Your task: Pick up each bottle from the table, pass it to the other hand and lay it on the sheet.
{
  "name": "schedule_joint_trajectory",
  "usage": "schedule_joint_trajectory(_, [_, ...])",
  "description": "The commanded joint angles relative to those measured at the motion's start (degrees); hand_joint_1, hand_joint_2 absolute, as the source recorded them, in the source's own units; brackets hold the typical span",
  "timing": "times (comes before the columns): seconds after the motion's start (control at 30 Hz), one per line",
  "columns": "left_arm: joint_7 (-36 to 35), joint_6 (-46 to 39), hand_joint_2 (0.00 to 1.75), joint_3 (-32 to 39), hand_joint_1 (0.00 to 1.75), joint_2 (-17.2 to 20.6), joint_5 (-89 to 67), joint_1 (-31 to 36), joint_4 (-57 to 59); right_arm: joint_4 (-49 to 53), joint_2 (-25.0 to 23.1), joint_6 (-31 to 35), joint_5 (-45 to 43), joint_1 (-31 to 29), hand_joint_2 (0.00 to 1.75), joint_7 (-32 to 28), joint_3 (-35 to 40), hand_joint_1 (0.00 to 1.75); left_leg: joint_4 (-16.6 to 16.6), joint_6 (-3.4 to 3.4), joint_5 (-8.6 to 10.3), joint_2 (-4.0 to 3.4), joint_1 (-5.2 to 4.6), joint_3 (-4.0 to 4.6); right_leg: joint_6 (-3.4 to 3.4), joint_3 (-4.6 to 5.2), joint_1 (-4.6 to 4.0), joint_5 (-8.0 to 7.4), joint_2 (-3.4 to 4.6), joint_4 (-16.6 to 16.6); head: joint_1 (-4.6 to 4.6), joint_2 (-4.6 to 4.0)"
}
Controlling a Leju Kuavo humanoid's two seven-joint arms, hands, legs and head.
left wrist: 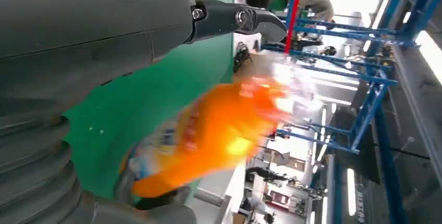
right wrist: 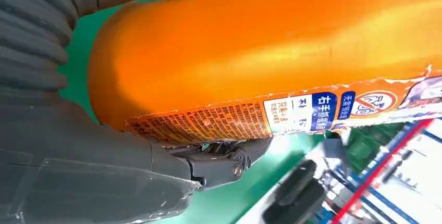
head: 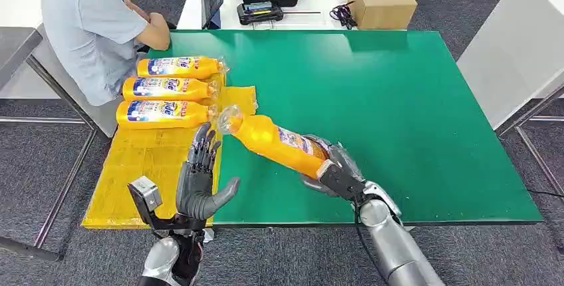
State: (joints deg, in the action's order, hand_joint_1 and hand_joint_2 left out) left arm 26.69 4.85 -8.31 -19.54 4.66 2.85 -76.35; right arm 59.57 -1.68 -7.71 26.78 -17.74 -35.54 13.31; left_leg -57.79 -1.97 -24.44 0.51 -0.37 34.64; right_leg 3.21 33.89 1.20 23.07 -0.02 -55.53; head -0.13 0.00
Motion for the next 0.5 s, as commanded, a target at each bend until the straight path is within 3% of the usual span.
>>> schedule_joint_trajectory(0.03, [-0.8, 1.6, 1.75, 1.4, 0.00, -0.5, 2.4, 2.5, 8.7, 7.3, -3.9, -1.0, -0.5, 1.5, 1.75, 0.8, 1.9, 1.75, 0.0, 0.15, -0.11, -0.10, 0.08, -0.22, -0.17, -0.20, -0.09, 0.08, 0.06, 0.0, 0.02, 0.00])
schedule_joint_trajectory(0.17, [-1.6, 8.1, 1.75, -1.1, 0.00, -0.3, 4.0, 4.0, 10.8, 2.3, -3.6, -1.1, -0.4, 0.1, 1.75, -1.5, 4.0, 1.75, 0.0, 0.13, -0.10, -0.03, 0.11, -0.23, -0.17, -0.25, -0.11, 0.08, -0.02, 0.0, 0.00, 0.00])
schedule_joint_trajectory(0.5, [-0.8, 9.7, 1.75, -3.1, 0.00, -0.4, 5.4, 6.8, 14.6, -4.3, -4.8, -2.3, -0.8, -2.1, 1.75, -3.5, 7.8, 1.75, 0.0, 0.11, -0.05, -0.02, 0.05, -0.15, -0.13, -0.15, -0.06, 0.05, 0.00, 0.0, 0.02, 0.00])
